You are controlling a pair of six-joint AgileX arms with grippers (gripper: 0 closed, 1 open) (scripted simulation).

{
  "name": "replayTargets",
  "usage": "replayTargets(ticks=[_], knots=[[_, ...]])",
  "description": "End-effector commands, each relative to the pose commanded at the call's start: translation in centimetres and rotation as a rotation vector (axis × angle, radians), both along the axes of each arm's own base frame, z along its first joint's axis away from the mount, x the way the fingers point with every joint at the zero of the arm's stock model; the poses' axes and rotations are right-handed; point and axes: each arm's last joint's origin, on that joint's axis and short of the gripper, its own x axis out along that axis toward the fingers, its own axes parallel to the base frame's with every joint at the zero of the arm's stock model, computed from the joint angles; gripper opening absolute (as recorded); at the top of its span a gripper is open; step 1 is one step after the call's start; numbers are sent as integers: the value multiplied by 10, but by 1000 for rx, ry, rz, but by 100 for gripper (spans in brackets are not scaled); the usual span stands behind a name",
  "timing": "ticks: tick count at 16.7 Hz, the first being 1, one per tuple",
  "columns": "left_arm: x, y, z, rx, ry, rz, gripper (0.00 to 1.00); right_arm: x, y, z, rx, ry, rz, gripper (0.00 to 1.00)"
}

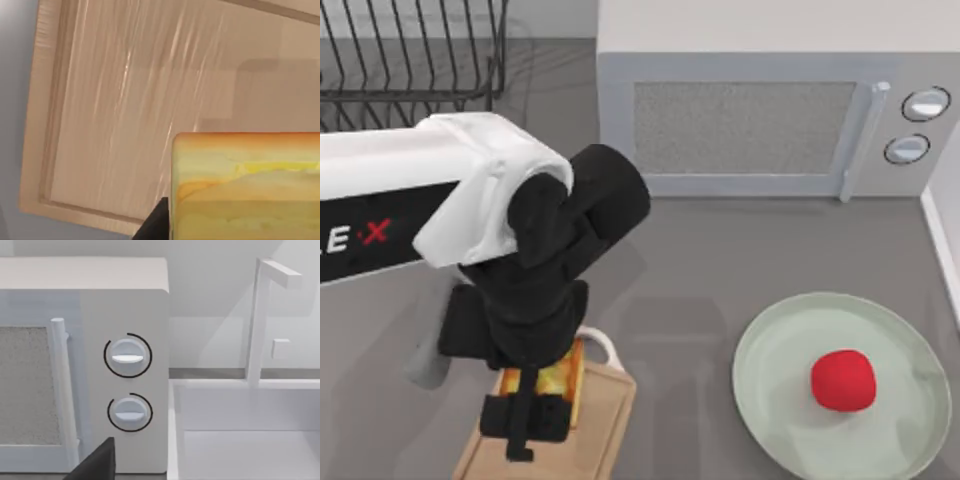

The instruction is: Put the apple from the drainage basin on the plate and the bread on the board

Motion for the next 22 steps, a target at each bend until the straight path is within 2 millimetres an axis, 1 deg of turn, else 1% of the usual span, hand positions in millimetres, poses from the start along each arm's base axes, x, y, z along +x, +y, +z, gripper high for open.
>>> replayTargets(ticks=[3,10,22], knots=[[2,1,2,-13,-18,68,0,0,0,0,0,0,0,100],[2,0,-1,-8,-12,62,0,0,0,0,0,0,0,100],[3,-1,-36,-25,-30,67,0,0,0,0,0,0,0,100]])
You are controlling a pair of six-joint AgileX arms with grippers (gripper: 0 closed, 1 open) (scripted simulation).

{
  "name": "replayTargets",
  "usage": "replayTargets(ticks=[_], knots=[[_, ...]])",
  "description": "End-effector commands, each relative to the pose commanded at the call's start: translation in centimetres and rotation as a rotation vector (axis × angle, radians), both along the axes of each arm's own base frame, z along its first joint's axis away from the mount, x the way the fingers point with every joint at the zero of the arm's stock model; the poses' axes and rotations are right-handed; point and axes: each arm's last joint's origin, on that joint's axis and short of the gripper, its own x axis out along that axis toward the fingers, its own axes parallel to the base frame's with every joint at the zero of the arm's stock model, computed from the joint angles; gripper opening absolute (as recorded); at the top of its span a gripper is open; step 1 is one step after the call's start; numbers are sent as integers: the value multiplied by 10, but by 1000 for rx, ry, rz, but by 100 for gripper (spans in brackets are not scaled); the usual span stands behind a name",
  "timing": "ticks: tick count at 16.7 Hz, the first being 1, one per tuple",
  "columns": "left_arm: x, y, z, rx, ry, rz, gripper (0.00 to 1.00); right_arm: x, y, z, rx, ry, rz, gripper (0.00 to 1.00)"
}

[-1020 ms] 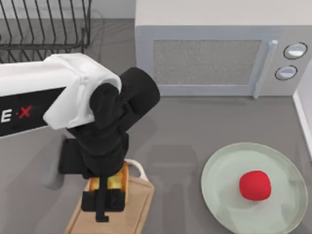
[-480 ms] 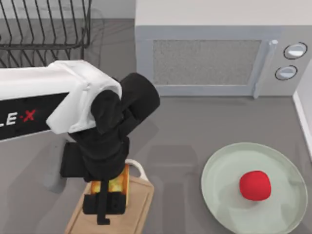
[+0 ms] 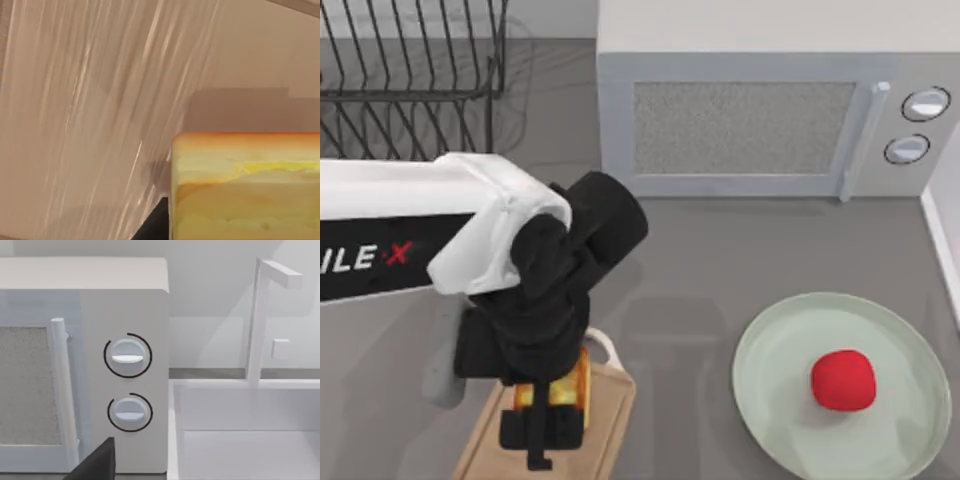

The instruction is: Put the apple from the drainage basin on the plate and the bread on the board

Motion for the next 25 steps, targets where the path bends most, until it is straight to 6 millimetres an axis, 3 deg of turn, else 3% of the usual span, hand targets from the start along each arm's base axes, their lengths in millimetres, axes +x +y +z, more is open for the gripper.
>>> replayTargets(ticks=[6,19,25], knots=[[-1,1,-7,12,12,2,0,0,0,0,0,0,0,100],[-1,1,-7,12,12,2,98,0,0,0,0,0,0,100],[-1,1,-7,12,12,2,100,0,0,0,0,0,0,100]])
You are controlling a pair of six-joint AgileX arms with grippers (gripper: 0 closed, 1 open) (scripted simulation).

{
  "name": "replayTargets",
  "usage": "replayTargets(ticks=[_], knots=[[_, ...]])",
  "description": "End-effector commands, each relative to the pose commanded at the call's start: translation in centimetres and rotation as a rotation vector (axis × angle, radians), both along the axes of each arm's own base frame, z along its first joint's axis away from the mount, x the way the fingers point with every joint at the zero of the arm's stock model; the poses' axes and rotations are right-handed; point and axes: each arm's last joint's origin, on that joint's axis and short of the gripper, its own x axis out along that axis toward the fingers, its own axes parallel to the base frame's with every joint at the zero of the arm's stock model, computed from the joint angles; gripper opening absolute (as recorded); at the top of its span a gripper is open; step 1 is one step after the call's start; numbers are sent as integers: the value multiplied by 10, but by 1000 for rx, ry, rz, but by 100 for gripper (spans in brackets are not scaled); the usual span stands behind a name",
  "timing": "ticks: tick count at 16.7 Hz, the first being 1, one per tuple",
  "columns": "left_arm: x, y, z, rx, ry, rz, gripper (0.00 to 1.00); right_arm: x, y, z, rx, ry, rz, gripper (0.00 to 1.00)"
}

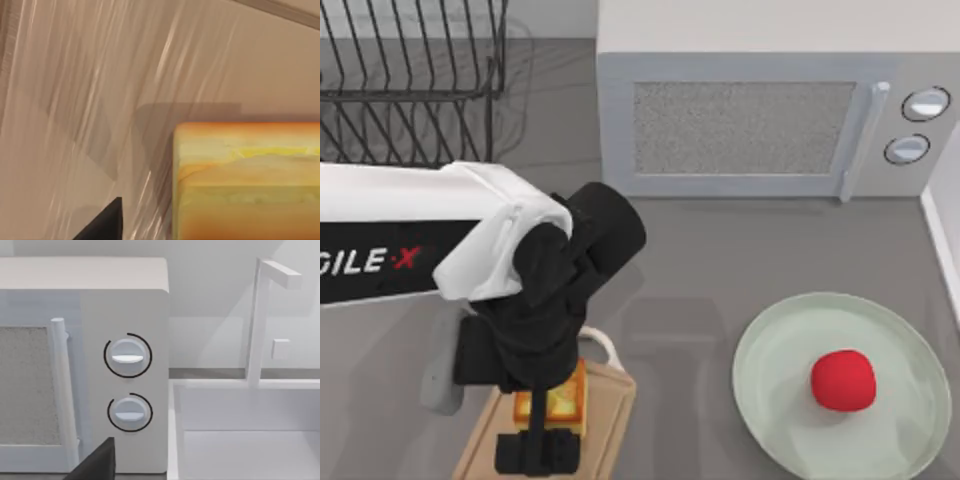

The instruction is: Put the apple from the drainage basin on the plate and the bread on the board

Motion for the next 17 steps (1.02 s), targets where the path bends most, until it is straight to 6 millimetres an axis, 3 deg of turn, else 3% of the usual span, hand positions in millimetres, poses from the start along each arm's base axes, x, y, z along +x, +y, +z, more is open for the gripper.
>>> replayTargets(ticks=[4,8,13,17], knots=[[0,0,0,-1,-1,-1,100,0,0,0,0,0,0,100],[0,13,17,-61,-81,-52,100,0,0,0,0,0,0,100],[-11,57,46,-147,-315,-271,100,0,0,0,0,0,0,100],[-35,104,57,-97,-583,-577,100,0,0,0,0,0,0,100]])
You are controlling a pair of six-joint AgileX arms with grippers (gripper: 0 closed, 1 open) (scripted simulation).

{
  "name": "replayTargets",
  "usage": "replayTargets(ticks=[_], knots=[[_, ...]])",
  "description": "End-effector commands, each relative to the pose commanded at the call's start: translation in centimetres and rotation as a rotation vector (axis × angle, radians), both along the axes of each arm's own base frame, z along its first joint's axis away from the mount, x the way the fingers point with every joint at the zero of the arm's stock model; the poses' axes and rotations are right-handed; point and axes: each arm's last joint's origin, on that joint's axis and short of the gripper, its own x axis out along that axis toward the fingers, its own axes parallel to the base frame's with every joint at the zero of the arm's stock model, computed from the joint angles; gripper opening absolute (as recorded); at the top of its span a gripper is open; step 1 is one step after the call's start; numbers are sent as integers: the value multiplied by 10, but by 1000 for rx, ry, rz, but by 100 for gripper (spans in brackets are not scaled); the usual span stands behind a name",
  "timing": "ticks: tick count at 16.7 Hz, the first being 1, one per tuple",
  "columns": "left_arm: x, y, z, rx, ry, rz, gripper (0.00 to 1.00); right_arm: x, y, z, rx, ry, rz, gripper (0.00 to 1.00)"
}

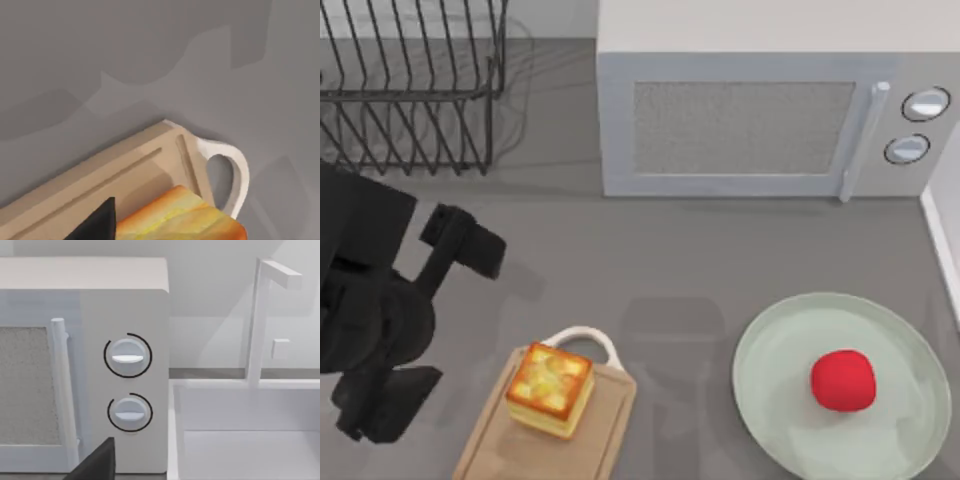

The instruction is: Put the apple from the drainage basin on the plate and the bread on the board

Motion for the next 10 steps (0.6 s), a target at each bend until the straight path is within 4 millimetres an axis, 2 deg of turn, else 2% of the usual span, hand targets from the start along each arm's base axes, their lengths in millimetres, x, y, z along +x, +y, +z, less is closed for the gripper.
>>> replayTargets(ticks=[5,10], knots=[[-41,49,-8,297,-470,-311,100,0,0,0,0,0,0,100],[-69,77,-25,722,-870,-387,100,0,0,0,0,0,0,100]])
